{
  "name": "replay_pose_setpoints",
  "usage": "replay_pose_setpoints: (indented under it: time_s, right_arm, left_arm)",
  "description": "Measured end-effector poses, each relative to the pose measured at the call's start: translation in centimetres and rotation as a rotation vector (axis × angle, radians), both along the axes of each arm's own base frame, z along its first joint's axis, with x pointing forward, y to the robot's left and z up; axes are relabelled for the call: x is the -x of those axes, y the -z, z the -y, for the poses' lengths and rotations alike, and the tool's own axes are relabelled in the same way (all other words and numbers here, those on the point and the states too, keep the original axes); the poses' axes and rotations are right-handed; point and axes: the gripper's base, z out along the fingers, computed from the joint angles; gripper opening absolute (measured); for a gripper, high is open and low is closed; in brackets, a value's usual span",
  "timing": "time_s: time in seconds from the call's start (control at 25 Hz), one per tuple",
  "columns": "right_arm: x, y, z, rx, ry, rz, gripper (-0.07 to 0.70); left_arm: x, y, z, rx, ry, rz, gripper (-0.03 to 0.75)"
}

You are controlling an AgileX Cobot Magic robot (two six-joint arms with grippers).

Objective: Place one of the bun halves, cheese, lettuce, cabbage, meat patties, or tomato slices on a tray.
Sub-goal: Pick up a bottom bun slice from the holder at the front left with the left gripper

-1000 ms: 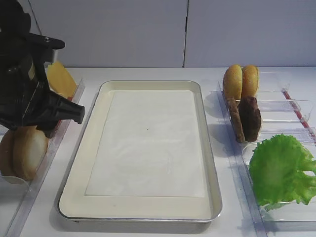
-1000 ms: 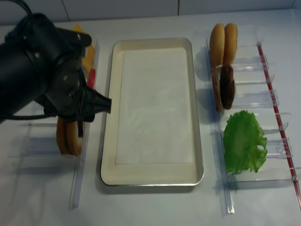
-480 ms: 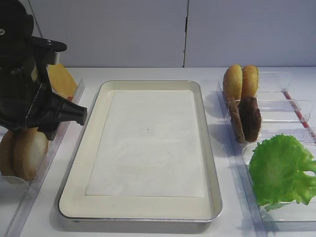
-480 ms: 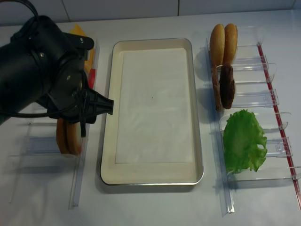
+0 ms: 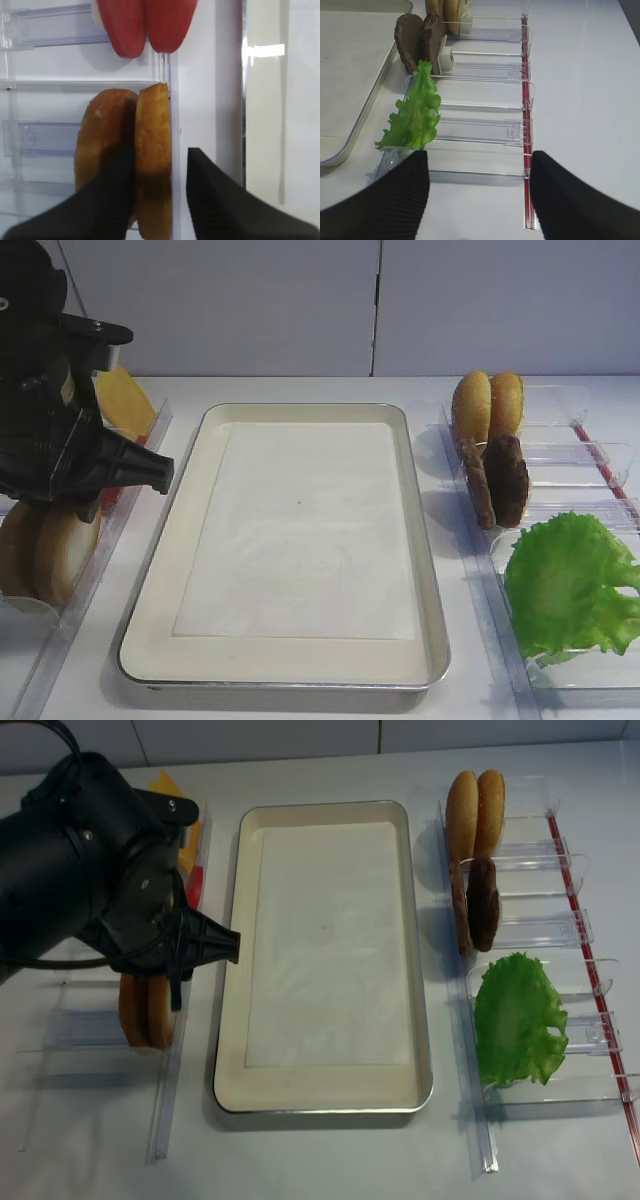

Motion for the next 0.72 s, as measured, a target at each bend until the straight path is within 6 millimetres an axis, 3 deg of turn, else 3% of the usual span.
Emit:
replay_pose_setpoints:
  time_s: [0.4, 0.72]
  right_arm:
    - [0.0, 0.0, 0.0, 0.0, 0.0, 0.0, 0.451]
    - [0.0, 0.0, 0.0, 0.0, 0.0, 0.0, 0.45]
  left_arm:
    - [0.1, 0.0, -0.1, -0.015, -0.003, -0.006, 0.215]
    - [-0.4, 1.7, 0.1, -0.075, -0.019, -0.088, 0.2]
